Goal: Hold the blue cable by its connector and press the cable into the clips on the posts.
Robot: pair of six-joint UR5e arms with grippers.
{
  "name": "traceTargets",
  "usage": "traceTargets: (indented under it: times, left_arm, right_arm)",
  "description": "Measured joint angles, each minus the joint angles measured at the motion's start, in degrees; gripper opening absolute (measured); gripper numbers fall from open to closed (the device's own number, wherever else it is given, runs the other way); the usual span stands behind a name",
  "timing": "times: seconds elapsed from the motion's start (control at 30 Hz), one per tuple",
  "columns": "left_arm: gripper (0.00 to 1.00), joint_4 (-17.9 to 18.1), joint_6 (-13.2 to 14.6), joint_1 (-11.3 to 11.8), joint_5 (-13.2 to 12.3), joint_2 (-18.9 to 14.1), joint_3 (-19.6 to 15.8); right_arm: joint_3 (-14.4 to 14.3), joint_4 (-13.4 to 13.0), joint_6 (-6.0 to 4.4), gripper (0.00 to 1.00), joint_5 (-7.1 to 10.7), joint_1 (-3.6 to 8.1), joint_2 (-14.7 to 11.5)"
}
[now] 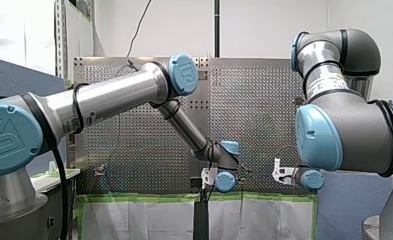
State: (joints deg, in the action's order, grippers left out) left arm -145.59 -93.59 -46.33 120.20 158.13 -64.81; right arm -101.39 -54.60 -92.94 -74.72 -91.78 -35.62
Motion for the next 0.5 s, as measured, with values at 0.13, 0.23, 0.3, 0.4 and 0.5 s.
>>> traceTargets:
  times: [0.13,0.23,0.3,0.4,0.5]
  left_arm:
    - [0.00,-0.1,0.0,0.2,0.0,0.1,0.8]
    - [0.00,-0.1,0.0,0.4,-0.1,0.2,1.1]
    - [0.00,-0.3,0.0,0.4,-0.3,0.5,1.4]
    - [0.00,-0.9,-0.1,0.5,-0.7,1.4,2.2]
    - [0.00,-1.2,-0.2,0.6,-0.9,2.3,3.0]
  right_arm:
    - [0.8,0.4,-0.12,0.00,0.07,0.14,0.0]
    - [1.6,1.0,-0.14,0.00,0.08,0.24,0.0]
    - [2.0,1.5,-0.15,0.00,0.06,0.35,0.0]
    - [2.5,1.8,-0.15,0.00,-0.03,0.46,0.0]
    - [2.9,2.0,-0.15,0.00,-0.05,0.48,0.0]
